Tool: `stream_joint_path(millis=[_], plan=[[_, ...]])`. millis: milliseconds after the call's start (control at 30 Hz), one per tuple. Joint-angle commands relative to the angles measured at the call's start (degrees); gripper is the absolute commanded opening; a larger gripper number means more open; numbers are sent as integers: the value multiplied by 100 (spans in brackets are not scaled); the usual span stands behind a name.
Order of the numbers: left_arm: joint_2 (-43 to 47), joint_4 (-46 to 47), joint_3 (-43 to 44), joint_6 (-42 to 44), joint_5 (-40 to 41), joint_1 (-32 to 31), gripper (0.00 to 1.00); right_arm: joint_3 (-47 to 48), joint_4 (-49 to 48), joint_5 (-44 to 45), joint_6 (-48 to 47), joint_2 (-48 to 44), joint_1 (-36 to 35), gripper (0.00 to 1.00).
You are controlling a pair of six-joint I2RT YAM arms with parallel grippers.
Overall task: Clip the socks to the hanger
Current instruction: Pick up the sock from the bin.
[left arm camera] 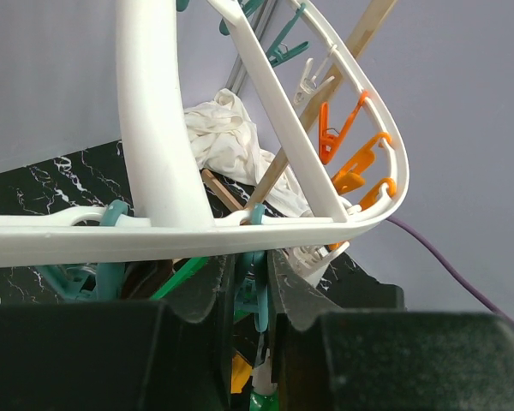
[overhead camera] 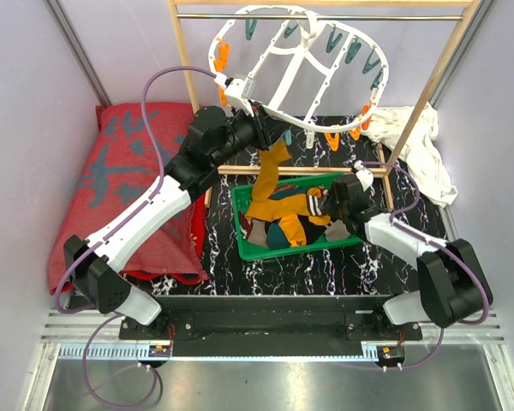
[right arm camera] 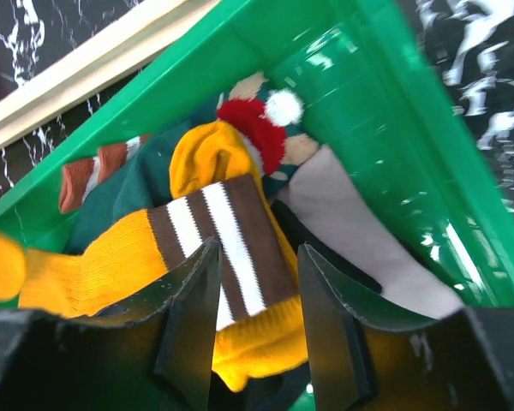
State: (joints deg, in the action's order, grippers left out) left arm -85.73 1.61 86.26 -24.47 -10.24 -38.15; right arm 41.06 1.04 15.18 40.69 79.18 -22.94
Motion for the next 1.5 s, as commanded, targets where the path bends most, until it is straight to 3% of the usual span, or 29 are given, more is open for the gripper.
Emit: stream_joint_path(millis=[0, 300, 533, 600, 933, 1167, 1467], plan=[[-22, 270, 233, -41, 93, -8, 12, 350, -455, -401, 89, 387, 61, 49], [-49, 235, 260, -41, 57, -8, 11, 429, -596, -937, -139, 950, 97, 42], [-66, 209, 269, -40, 40, -17, 11, 421, -439, -1166, -543, 697, 88, 13], [-66, 209, 286, -32, 40, -8, 11, 438, -315, -1166, -675, 529, 97, 9], [-75, 191, 321, -40, 66, -8, 11, 605, 441, -1500, -1484, -604, 97, 2], [-75, 191, 348, -58, 57, -8, 11, 860, 520, -2388, -1976, -684, -70, 0], [-14, 103, 348, -5, 66, -8, 11, 1255, 1276, -2089, -3918, -1597, -975, 0]])
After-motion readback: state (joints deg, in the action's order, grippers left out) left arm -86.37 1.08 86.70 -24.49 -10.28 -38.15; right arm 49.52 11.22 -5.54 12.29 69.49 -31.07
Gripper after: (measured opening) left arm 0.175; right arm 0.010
